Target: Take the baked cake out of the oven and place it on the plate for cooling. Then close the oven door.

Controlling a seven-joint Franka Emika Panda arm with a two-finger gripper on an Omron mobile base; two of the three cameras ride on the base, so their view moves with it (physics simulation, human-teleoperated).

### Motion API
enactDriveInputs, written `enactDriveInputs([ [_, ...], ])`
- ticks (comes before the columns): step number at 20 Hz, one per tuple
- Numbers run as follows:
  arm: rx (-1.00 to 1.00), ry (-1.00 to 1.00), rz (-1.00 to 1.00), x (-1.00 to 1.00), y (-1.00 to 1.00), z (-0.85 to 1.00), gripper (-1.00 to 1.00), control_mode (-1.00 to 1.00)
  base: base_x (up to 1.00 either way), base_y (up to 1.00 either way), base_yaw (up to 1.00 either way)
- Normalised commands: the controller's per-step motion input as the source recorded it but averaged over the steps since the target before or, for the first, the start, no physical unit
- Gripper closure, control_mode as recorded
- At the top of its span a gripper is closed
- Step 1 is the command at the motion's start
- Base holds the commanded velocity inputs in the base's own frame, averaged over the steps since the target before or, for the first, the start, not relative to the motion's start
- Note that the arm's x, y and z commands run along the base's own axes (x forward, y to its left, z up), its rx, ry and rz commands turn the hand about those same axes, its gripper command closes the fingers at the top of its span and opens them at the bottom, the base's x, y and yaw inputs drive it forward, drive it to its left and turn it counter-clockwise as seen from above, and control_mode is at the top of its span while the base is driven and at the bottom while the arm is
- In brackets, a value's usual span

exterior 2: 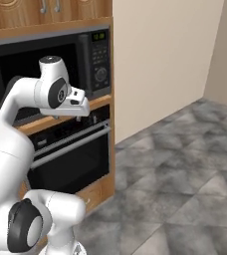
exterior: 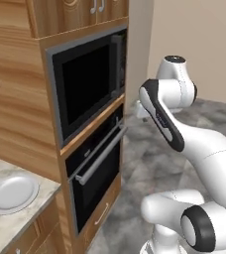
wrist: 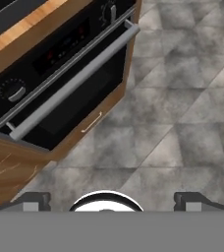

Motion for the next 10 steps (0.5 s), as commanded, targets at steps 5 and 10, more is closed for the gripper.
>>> enactDriveInputs([
  [5, 0.00, 0.00, 0.00, 0.00, 0.00, 0.00, -1.00, 1.00, 0.02, 0.56, -0.29],
  [10, 0.00, 0.00, 0.00, 0.00, 0.00, 0.00, -1.00, 1.00, 0.24, 0.17, -0.31],
])
